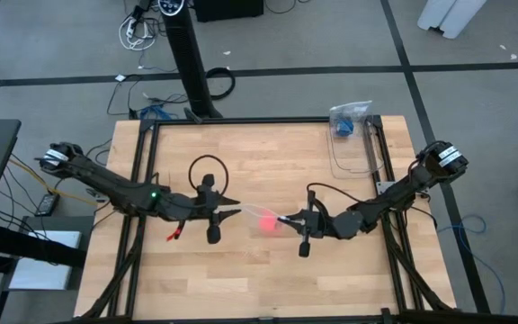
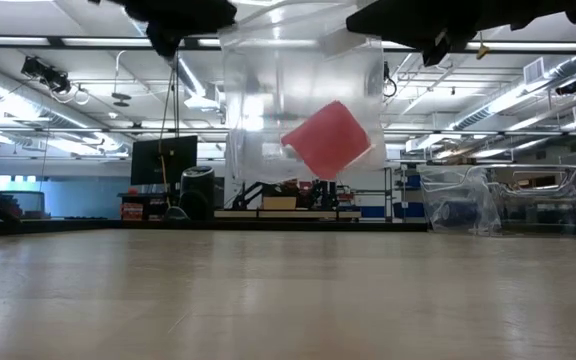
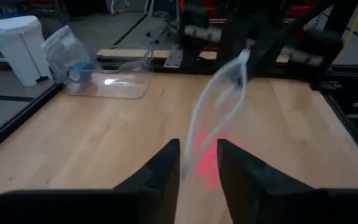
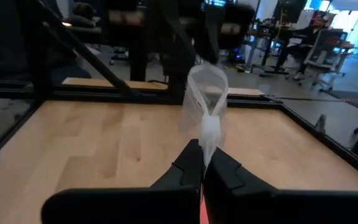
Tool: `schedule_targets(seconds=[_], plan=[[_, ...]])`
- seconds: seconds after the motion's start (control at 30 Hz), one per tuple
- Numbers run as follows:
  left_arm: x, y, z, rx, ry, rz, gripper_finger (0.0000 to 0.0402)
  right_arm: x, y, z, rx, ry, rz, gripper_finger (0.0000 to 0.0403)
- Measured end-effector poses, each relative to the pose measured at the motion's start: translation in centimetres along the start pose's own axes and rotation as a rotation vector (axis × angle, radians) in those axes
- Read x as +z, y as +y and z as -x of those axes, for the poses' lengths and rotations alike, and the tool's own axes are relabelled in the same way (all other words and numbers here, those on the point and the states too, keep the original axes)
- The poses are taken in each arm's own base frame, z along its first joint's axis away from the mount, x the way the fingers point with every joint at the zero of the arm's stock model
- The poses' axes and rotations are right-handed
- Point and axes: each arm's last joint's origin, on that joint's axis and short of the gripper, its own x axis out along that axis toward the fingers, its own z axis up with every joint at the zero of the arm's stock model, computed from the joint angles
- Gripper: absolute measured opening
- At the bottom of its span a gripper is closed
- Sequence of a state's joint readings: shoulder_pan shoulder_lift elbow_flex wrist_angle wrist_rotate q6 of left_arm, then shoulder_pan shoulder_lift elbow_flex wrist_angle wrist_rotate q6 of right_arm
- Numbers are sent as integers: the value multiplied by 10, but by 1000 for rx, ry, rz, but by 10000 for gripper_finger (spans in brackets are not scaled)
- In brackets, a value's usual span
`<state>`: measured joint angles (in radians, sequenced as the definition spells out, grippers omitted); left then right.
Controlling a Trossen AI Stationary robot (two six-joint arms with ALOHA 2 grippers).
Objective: Roll bandage
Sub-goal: Close the transparent zip bag
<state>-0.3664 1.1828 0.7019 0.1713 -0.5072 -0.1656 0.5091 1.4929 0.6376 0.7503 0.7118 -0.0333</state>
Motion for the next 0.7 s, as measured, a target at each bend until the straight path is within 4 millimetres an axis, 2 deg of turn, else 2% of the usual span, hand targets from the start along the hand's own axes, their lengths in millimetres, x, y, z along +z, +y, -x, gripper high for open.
schedule_targets(seconds=[0.23,0.43,0.57,0.7], plan=[[41,-8,0,-37,18,-16,152,4,-2,-11,44,78,54,0],[53,-24,-22,-85,58,-100,157,31,2,-31,53,223,175,0],[54,-34,-40,-73,97,-121,158,46,3,-37,83,219,204,0],[54,-41,-54,-62,138,-140,158,50,3,-38,97,213,237,0]])
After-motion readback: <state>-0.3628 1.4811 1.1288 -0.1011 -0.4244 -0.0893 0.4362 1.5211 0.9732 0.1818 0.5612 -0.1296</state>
